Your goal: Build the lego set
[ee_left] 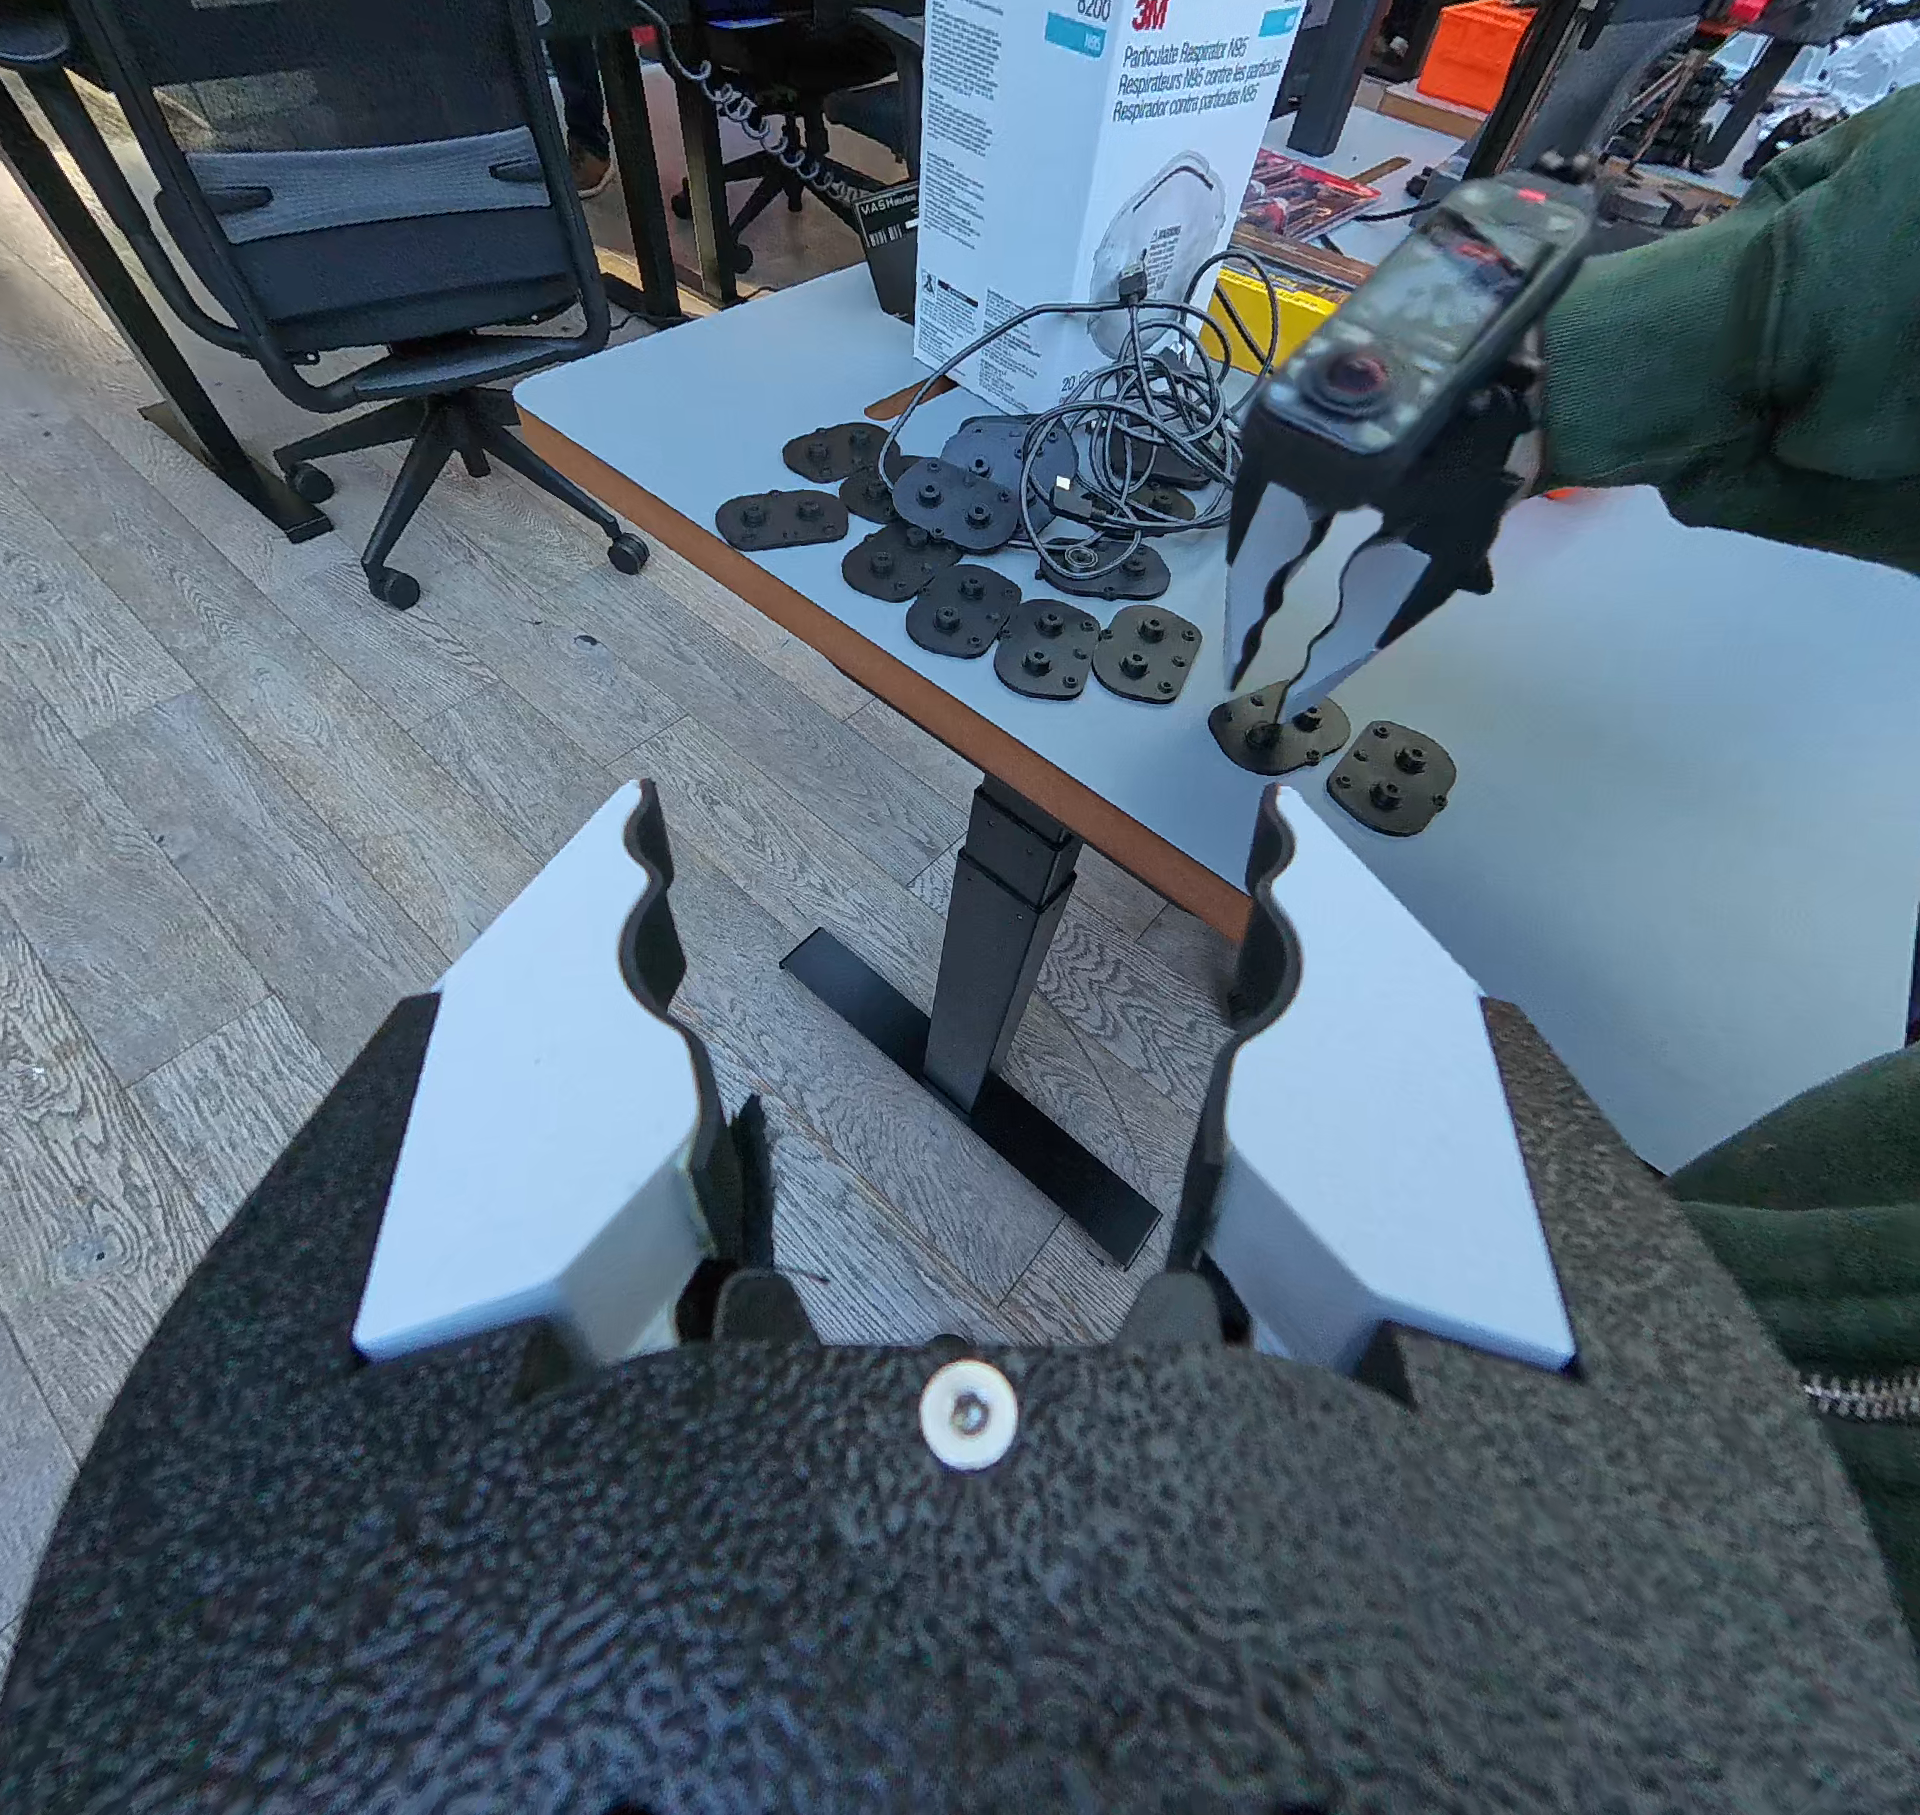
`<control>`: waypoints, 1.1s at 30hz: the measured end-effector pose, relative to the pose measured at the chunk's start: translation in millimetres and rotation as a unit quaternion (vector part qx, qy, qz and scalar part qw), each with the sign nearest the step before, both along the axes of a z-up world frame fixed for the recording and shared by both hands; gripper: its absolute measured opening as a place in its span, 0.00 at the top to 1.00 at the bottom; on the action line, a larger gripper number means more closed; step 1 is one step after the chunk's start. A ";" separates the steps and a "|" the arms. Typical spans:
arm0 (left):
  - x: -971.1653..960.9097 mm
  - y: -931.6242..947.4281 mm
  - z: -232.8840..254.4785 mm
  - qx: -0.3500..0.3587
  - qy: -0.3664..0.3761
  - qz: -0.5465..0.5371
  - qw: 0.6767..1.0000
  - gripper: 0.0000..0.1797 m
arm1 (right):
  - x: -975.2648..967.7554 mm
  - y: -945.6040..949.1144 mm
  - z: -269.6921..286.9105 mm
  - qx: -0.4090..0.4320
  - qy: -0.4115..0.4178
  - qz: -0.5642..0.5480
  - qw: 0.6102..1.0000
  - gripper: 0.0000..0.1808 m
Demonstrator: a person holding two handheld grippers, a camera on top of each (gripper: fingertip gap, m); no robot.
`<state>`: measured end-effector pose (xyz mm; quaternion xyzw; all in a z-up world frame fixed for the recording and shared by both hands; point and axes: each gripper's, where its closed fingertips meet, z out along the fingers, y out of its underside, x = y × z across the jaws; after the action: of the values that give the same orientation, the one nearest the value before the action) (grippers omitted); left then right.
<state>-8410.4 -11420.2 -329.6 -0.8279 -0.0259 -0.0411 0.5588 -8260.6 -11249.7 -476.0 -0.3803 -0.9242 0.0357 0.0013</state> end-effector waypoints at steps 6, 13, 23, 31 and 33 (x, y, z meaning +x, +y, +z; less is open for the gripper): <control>-2.8 -3.1 0.8 0.002 -0.001 0.006 1.000 0.39 | 2.6 -13.4 8.4 -0.052 -0.041 -0.173 0.983 0.67; -3.1 -0.3 0.9 0.003 -0.003 0.003 1.000 0.39 | 7.3 -9.8 -4.0 0.021 -0.047 -0.141 0.989 0.75; 6.1 2.4 -2.3 0.002 -0.013 -0.018 1.000 0.41 | 11.8 -6.0 -2.9 0.028 -0.036 -0.013 0.999 0.73; 106.0 80.2 -49.9 -0.057 -0.021 -0.249 0.966 0.76 | 19.6 22.2 22.6 -0.118 0.055 -0.262 0.956 0.87; 119.8 110.7 -71.1 -0.094 -0.011 -0.260 0.961 0.87 | 22.2 31.3 17.9 -0.096 0.062 -0.276 0.954 0.94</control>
<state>-8290.6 -11309.5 -400.8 -0.8546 0.1801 -0.1915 0.4478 -8238.4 -11218.4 -458.1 -0.6160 -0.7734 0.1462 0.0321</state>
